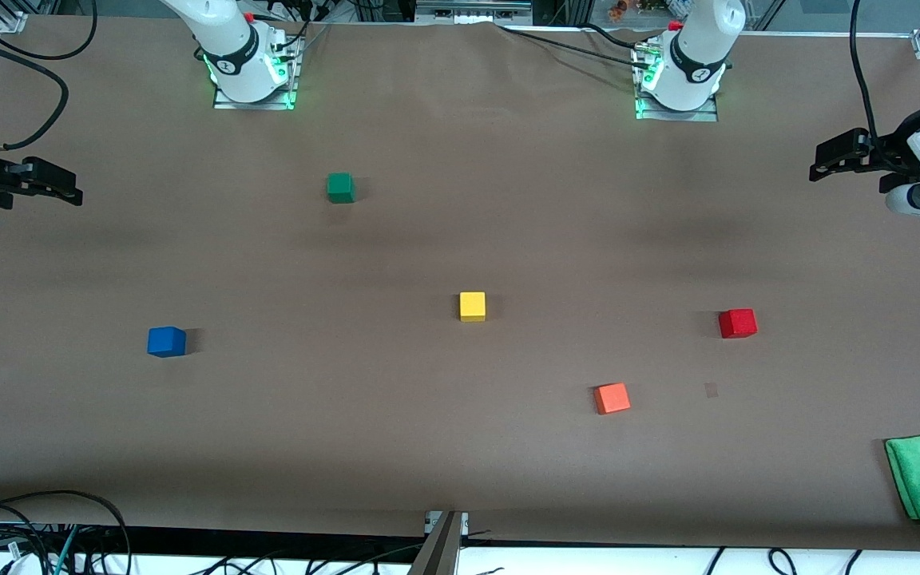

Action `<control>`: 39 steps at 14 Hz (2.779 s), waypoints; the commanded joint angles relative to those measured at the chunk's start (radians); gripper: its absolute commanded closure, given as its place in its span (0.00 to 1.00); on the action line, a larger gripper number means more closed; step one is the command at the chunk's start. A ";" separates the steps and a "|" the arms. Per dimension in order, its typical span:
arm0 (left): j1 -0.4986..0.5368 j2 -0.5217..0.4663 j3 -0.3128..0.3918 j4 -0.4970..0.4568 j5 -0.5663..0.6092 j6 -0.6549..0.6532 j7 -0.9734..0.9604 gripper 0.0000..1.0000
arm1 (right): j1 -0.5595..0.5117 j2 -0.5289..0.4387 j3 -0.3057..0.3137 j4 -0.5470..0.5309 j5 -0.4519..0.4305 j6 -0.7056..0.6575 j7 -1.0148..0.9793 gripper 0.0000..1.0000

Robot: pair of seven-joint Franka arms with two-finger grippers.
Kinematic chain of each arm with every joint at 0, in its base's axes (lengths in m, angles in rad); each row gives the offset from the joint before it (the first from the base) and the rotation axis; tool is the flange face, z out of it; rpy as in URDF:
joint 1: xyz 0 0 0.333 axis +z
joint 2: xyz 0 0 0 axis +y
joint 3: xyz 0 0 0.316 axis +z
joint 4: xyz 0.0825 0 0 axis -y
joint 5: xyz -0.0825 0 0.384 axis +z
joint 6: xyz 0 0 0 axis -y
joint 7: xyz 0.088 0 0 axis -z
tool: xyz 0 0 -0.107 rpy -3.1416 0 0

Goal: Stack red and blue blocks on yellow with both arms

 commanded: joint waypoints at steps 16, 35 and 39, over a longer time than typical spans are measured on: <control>-0.001 0.007 -0.001 0.006 0.018 -0.010 0.011 0.00 | -0.010 0.012 0.006 0.023 0.001 -0.004 0.007 0.00; 0.002 0.064 0.003 0.000 0.018 0.032 0.011 0.00 | -0.010 0.027 0.006 0.023 0.001 -0.001 -0.007 0.00; 0.002 0.154 0.003 -0.016 0.018 0.183 0.014 0.00 | -0.010 0.032 0.006 0.023 0.001 0.004 -0.007 0.00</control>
